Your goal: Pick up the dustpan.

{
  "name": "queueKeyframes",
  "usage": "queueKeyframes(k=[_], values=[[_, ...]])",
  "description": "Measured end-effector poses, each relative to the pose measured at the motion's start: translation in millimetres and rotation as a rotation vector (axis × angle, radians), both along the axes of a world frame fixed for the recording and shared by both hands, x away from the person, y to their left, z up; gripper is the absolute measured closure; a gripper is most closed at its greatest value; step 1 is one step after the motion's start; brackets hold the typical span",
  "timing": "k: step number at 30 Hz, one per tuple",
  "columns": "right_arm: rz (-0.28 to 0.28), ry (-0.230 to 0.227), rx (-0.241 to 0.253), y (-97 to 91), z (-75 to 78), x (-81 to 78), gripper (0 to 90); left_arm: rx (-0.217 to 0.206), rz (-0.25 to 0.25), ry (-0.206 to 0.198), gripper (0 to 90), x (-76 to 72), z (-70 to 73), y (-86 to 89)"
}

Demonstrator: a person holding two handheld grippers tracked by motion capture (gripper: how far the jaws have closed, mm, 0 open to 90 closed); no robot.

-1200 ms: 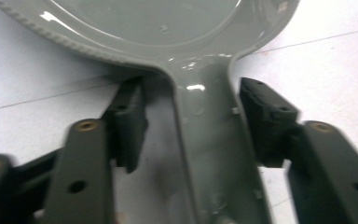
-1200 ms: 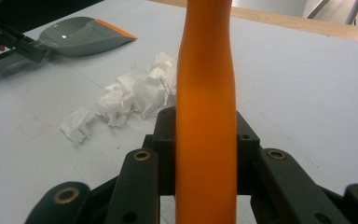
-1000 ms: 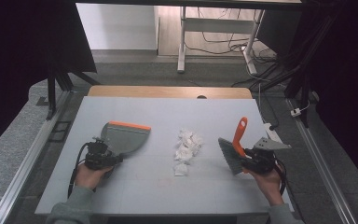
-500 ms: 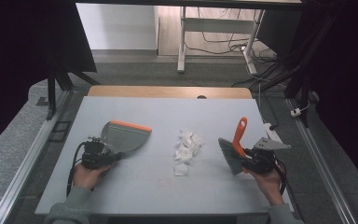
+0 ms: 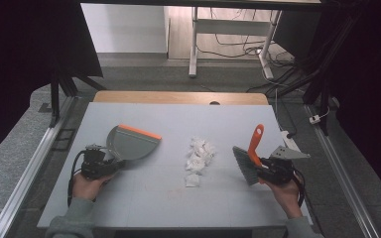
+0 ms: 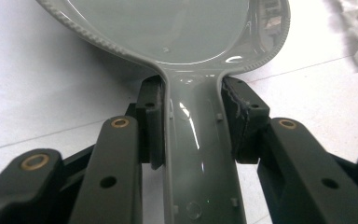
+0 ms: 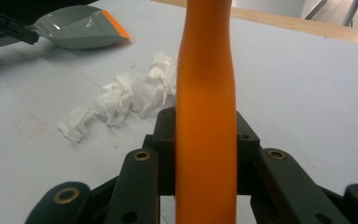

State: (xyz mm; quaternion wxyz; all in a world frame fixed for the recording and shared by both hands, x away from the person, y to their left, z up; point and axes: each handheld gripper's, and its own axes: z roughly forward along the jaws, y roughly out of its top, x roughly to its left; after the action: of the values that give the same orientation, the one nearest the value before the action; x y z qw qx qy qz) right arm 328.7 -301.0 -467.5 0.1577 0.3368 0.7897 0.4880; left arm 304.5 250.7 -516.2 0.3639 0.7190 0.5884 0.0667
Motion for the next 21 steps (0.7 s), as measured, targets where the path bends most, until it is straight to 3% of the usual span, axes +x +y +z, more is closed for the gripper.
queueKeyframes(k=[21], values=[[-0.006, -0.009, 0.008, -2.0, 1.7, -0.4, 70.3, -0.055, -0.093, -0.157, 61.4, -19.6, 16.3, 22.9]])
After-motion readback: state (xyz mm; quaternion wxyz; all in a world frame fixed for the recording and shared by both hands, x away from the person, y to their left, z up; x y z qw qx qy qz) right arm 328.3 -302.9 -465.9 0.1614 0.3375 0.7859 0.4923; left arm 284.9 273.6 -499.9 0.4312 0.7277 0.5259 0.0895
